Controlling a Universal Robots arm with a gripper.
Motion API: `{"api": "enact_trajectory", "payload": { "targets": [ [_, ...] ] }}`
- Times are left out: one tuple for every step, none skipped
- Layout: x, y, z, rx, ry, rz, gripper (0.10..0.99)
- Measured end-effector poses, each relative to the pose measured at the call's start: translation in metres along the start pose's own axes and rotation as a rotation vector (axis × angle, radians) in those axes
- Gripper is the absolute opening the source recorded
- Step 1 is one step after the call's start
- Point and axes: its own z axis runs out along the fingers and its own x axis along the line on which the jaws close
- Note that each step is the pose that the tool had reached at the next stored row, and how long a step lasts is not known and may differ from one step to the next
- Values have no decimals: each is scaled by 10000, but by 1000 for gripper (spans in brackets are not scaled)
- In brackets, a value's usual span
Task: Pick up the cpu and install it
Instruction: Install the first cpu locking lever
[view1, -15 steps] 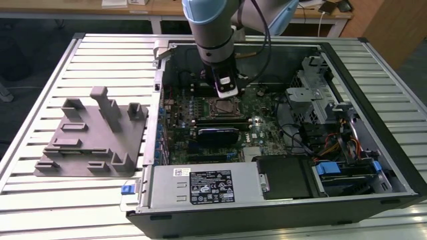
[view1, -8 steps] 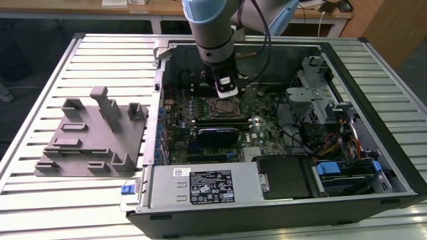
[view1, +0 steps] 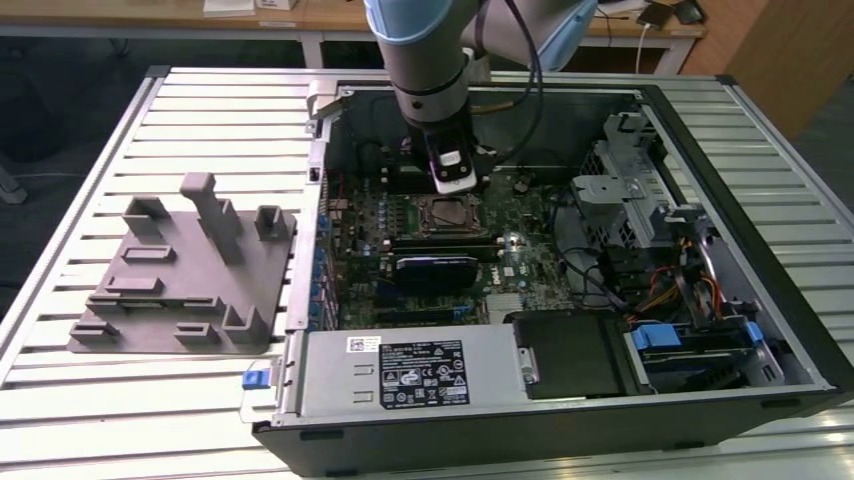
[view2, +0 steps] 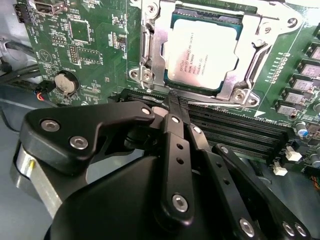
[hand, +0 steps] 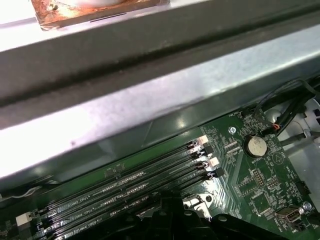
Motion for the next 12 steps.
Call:
{"api": "enact_trajectory", "payload": {
  "targets": [
    [1,3,0,6,-7,27,106],
    [3,7,1,11,-16,59,106],
    [5,10,3,15,-26,92,106],
    [7,14,4,19,-33,119,106],
    [8,16,5,23,-39,142,106],
    [10,19,6,25,-45,160,106],
    [11,21,7,27,-49,177,106],
    [12,24,7,27,-53,194,106],
    [14,27,8,26,-56,210,106],
    [15,30,9,25,-59,223,106],
    [18,33,10,23,-60,232,106],
    [20,34,10,21,-60,239,106]
  ]
}}
